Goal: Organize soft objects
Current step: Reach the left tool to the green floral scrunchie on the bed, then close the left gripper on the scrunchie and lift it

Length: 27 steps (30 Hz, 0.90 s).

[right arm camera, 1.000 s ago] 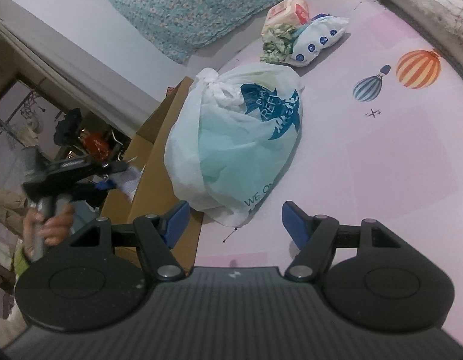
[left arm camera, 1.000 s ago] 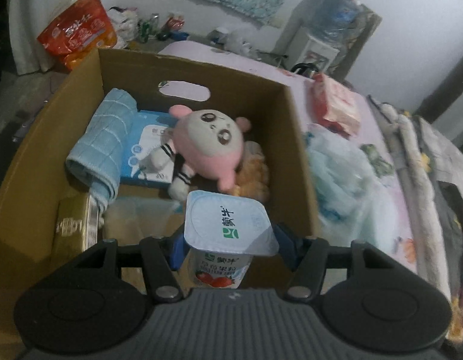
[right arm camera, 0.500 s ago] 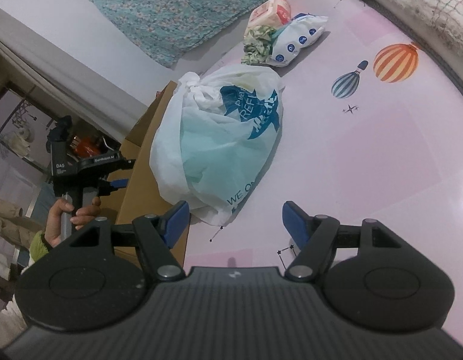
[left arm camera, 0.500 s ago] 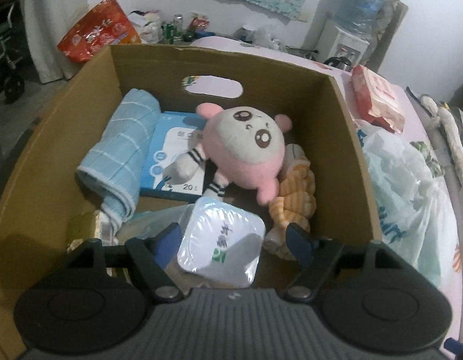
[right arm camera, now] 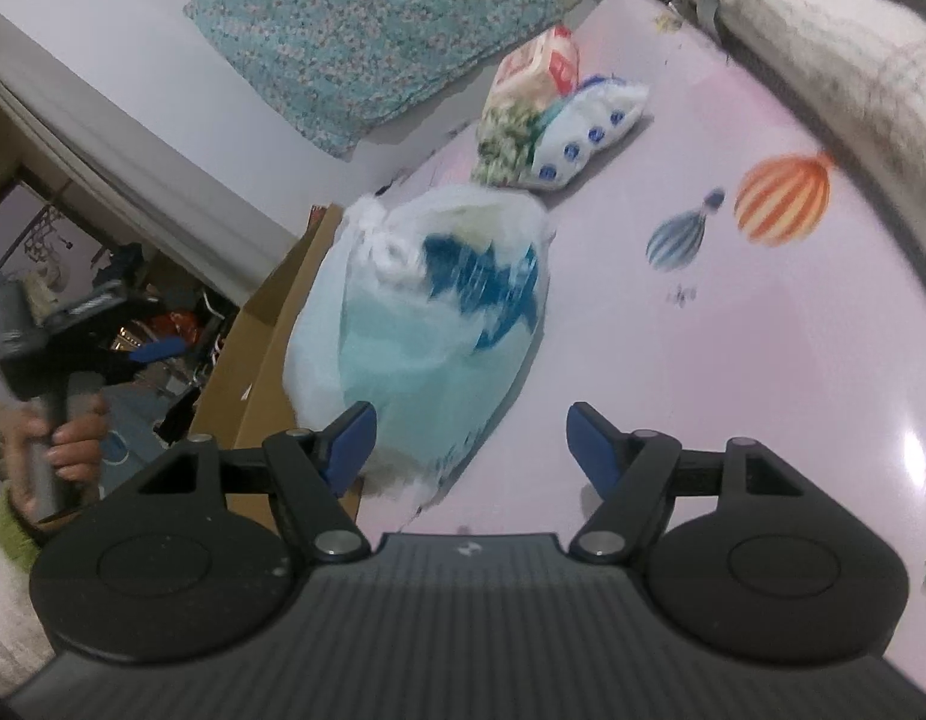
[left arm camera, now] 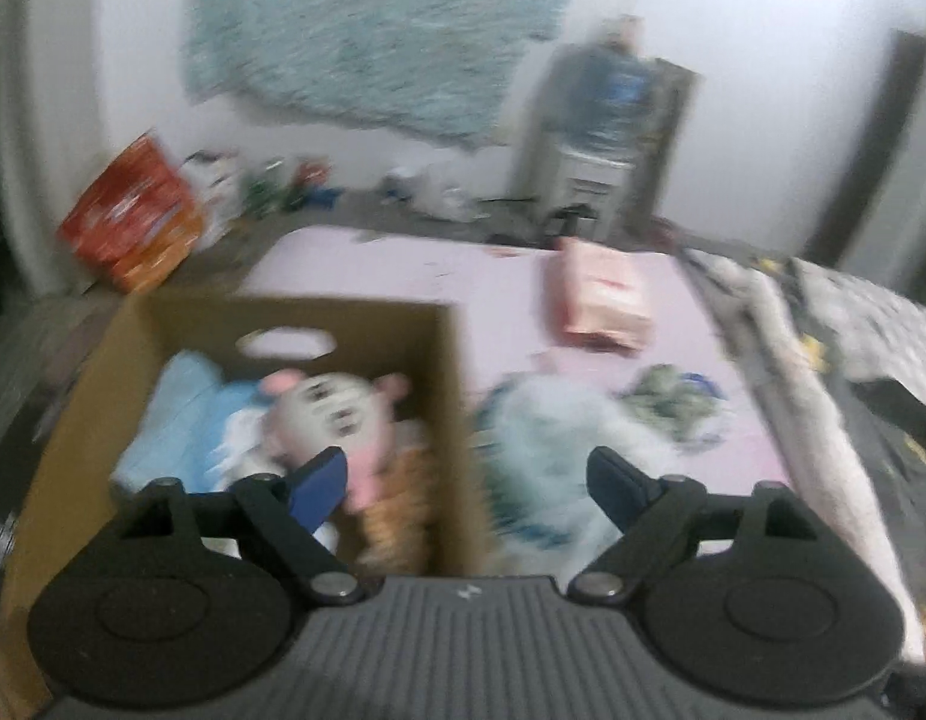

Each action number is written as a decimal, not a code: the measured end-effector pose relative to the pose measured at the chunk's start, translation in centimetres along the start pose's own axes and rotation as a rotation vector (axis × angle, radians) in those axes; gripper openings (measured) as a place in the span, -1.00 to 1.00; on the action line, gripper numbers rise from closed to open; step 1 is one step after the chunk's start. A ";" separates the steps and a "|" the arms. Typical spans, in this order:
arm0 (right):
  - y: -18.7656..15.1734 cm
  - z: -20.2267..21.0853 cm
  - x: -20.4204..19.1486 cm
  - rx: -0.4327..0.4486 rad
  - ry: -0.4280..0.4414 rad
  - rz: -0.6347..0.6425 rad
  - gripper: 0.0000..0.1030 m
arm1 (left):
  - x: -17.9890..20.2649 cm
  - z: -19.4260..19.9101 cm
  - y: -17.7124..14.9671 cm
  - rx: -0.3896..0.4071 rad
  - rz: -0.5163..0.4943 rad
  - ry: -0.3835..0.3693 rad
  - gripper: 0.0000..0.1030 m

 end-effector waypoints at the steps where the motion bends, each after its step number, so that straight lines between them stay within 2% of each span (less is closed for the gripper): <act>1: 0.9 -0.2 0.2 0.007 -0.003 0.007 0.37 | 1.4 -0.1 0.3 0.001 -0.030 -0.014 0.77; 7: 5.7 -1.7 1.0 0.030 -0.032 0.077 0.37 | 9.1 -3.1 2.3 -0.049 -0.187 -0.067 0.78; 12: 10.8 -3.7 3.1 0.048 -0.071 0.106 0.49 | 14.1 -8.6 4.4 -0.149 -0.257 -0.101 0.82; 14: 12.9 -5.0 4.1 0.036 -0.101 0.123 0.50 | 15.4 -11.4 5.1 -0.212 -0.238 -0.092 0.82; 17: 15.4 -7.0 5.4 0.021 -0.107 0.115 0.50 | 16.7 -15.8 6.0 -0.316 -0.165 -0.120 0.82; 20: 17.0 -8.8 6.4 0.011 -0.122 0.116 0.50 | 17.7 -19.4 6.2 -0.389 -0.114 -0.112 0.79; 22: 17.6 -9.7 7.0 0.008 -0.116 0.099 0.50 | 18.6 -21.6 6.1 -0.419 -0.119 -0.093 0.66; 24: 18.5 -10.5 7.8 0.012 -0.113 0.083 0.50 | 19.0 -23.3 5.8 -0.445 -0.120 -0.065 0.34; 27: 19.9 -11.8 8.4 0.011 -0.119 0.078 0.50 | 18.9 -25.2 5.5 -0.494 -0.092 -0.058 0.05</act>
Point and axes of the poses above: each gripper's, at about its wrist camera, not at the fingertips, and z roughly against the way its jaws point, x to its right, y to its top, the point moved 1 cm from there along -z, roughly the way its jaws point, and after that the axes turned 5 degrees about y, right-handed, at the moved point
